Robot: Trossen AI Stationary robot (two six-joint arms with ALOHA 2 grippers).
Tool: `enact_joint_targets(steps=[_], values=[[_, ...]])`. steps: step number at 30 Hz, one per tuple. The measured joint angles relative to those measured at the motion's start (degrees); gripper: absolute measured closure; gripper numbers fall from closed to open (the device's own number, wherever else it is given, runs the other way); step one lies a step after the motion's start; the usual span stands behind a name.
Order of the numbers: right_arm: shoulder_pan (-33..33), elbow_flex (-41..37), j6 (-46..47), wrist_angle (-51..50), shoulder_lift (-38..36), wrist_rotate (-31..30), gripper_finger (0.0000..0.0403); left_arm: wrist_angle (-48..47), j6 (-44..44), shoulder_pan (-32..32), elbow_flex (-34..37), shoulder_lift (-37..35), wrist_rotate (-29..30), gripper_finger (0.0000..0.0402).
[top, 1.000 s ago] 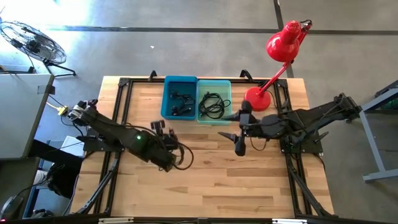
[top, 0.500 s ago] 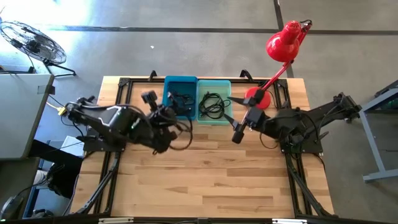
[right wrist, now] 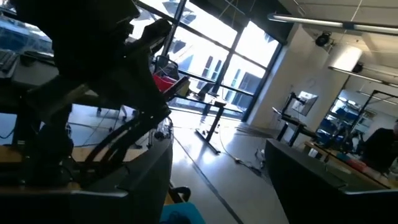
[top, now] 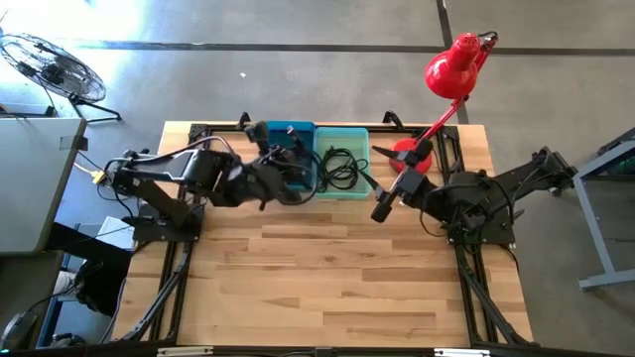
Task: Pick & Place USB Port
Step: Put the black USB cable into the green bin
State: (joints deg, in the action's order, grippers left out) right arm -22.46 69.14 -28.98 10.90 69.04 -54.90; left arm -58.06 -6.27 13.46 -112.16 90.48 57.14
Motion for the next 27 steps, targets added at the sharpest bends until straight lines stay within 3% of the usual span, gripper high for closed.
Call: enact_joint_targets(steps=[3,10,14,21,27], values=[[-0.04,0.00,1.53,-0.08,0.00,0.29,0.0155,3.96,-4.27,-1.68,0.00,0.00,-0.85,0.0402],[1.62,0.00,4.73,-0.70,0.04,7.93,0.0155,9.68,-14.98,-5.62,0.02,0.04,-3.49,0.0402],[3.71,0.00,7.61,-0.12,0.04,8.26,0.0155,14.28,-21.07,-8.13,0.02,0.04,-4.63,0.0402],[8.25,0.00,11.17,-0.30,0.44,9.87,0.0155,20.07,-25.52,-12.91,0.04,0.04,-13.89,0.0402],[11.96,0.00,16.77,-3.63,0.83,20.99,0.0155,20.63,-25.76,-15.61,0.04,0.04,-16.48,0.0401]])
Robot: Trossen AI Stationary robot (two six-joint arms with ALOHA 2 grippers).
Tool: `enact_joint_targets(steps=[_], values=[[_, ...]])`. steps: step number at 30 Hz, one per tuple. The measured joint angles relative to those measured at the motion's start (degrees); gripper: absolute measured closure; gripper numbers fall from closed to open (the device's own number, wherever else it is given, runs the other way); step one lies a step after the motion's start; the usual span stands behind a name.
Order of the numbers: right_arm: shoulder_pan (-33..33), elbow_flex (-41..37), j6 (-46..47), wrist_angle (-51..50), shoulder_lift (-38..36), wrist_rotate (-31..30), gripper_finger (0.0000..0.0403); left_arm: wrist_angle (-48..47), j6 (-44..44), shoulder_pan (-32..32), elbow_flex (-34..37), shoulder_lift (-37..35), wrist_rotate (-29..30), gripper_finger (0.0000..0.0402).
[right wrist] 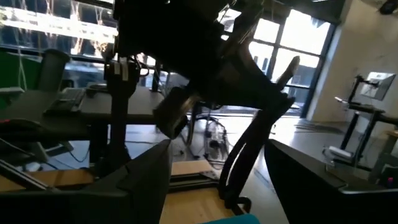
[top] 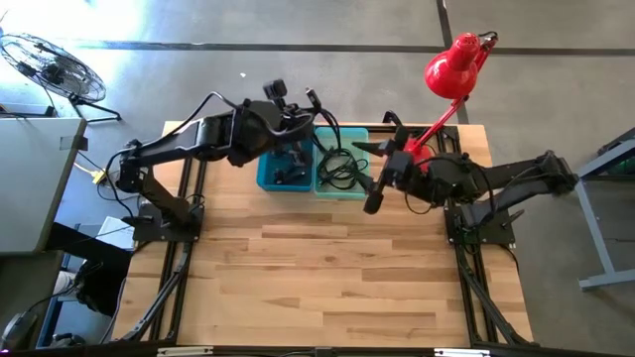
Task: Pick & Place USB Port
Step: Put the black USB cable into the green bin
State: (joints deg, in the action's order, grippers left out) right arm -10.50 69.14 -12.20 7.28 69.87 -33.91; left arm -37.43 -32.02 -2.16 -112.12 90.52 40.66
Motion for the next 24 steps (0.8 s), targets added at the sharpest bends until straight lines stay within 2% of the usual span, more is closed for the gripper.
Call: enact_joint_targets(steps=[7,12,17,20,24], values=[[4.23,0.00,5.87,-3.01,-0.02,7.27,0.0155,1.40,-1.44,-0.63,0.00,0.47,-1.02,0.0401],[7.01,0.00,9.26,-5.83,-0.02,12.85,0.0155,2.74,-2.43,-0.63,-0.07,1.43,-3.82,0.0401],[8.41,0.00,9.82,-5.92,-0.04,13.92,0.0162,2.82,-2.68,-0.61,-0.02,2.84,-4.34,0.0401],[8.41,0.00,9.37,-6.23,-0.04,14.21,0.0198,1.97,-2.70,-0.59,0.07,3.08,-4.83,0.0400],[8.38,0.00,7.82,-7.85,-0.09,15.29,0.0303,2.35,-2.70,-0.62,0.00,3.23,-7.84,0.0386]])
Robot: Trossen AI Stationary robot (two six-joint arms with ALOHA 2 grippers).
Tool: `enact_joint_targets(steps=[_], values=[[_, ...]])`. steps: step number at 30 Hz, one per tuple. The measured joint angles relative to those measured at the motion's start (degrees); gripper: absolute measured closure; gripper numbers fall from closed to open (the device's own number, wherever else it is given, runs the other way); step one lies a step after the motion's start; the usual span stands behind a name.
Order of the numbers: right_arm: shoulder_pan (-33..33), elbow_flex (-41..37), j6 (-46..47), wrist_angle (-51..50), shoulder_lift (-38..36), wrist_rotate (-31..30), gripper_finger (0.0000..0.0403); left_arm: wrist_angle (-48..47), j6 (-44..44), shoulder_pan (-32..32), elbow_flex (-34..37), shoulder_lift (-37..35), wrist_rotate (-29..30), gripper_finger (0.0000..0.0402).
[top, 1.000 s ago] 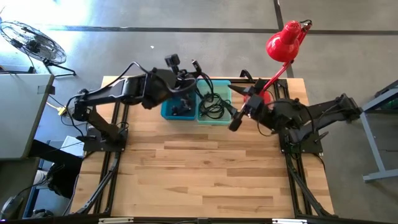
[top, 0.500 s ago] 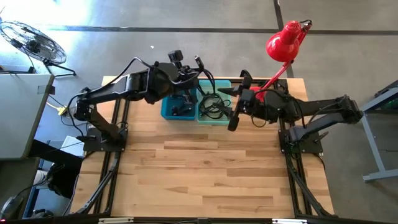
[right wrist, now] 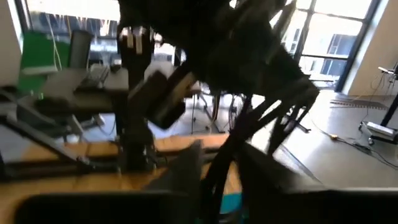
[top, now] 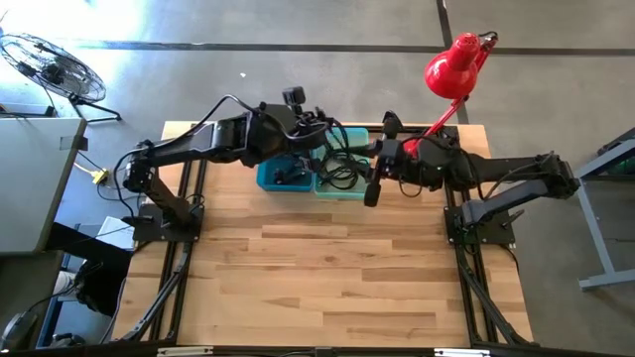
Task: Pick & Place USB Port
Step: Put the black USB cable into the green bin
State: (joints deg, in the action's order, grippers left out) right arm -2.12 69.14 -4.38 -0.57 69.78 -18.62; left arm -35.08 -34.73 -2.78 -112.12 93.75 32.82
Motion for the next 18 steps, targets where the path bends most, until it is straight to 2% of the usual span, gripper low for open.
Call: enact_joint_targets(steps=[2,3,8,13,18], values=[[0.01,0.00,-1.53,-1.61,0.02,0.17,0.0366,0.00,-0.37,0.02,0.00,0.05,-0.15,0.0376],[0.01,-0.04,-2.61,-2.29,0.03,0.28,0.0380,0.02,-1.18,0.02,0.00,0.05,-0.14,0.0370],[0.24,0.00,-2.52,-3.52,0.02,-1.17,0.0370,-1.36,-2.70,0.35,0.04,-0.38,1.91,0.0347],[0.38,0.00,-4.07,-6.31,-0.57,-3.34,0.0392,-5.75,-2.75,2.28,0.07,-3.67,3.90,0.0325],[0.38,0.00,-6.17,-7.92,-2.44,-8.34,0.0396,-14.21,-0.05,5.03,-0.11,-8.36,-9.06,0.0306]])
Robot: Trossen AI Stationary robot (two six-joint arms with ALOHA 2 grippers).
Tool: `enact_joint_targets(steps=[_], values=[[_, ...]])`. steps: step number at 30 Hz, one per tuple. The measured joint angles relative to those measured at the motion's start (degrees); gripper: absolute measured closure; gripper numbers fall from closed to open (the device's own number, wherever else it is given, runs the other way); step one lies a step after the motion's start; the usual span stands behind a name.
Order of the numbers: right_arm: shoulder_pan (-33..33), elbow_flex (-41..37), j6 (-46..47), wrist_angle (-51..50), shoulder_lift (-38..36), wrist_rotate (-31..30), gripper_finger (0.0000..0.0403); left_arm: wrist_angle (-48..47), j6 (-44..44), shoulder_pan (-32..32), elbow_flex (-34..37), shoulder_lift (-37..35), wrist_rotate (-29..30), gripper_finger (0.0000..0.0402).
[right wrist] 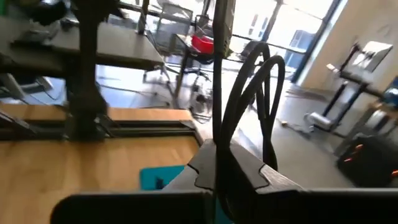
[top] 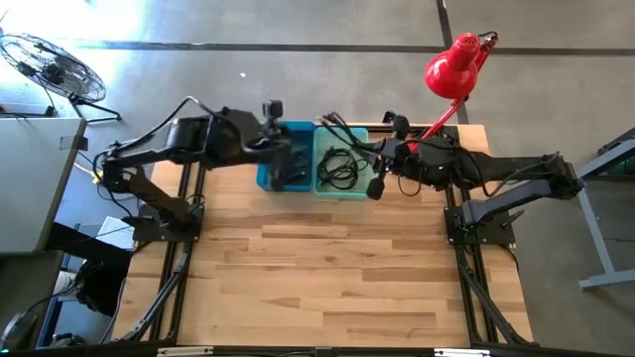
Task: Pick & Place USB Port
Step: Put the black USB cable into the green bin
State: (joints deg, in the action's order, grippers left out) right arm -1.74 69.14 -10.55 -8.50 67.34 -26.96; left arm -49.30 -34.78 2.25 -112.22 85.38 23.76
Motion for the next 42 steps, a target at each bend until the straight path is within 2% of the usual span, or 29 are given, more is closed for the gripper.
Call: enact_joint_targets(steps=[3,7,12,15,20,27,35,38,42], values=[[0.40,0.02,-2.13,0.04,-1.38,-2.82,0.0395,-4.96,2.99,1.22,0.13,-1.13,-5.20,0.0298],[2.28,0.02,-2.99,-2.54,-2.63,-3.56,0.0397,-12.58,5.46,3.78,0.07,-2.82,-7.50,0.0295],[6.29,0.02,0.30,-12.51,-2.85,-2.21,0.0397,-25.40,12.10,8.28,0.11,-3.10,-10.20,0.0295],[9.68,0.02,5.07,-18.07,-1.35,2.28,0.0397,-31.11,16.10,11.26,0.11,-3.17,-9.64,0.0295],[14.09,0.02,10.19,-22.80,3.76,10.97,0.0397,-32.68,17.37,14.99,0.13,-3.15,-5.69,0.0295],[17.42,0.00,13.10,-27.76,13.64,16.80,0.0397,-32.72,17.28,17.54,0.13,-3.15,-3.21,0.0295],[20.27,0.00,10.70,-23.38,24.03,22.87,0.0397,-33.43,20.08,18.05,0.13,-3.15,-1.89,0.0295],[21.13,0.02,11.28,-21.69,27.02,22.82,0.0375,-34.30,20.58,18.02,0.13,-3.15,-1.34,0.0295],[21.60,0.00,13.36,-21.58,28.90,20.92,0.0326,-37.30,23.25,18.02,0.13,-3.15,-0.80,0.0295]])
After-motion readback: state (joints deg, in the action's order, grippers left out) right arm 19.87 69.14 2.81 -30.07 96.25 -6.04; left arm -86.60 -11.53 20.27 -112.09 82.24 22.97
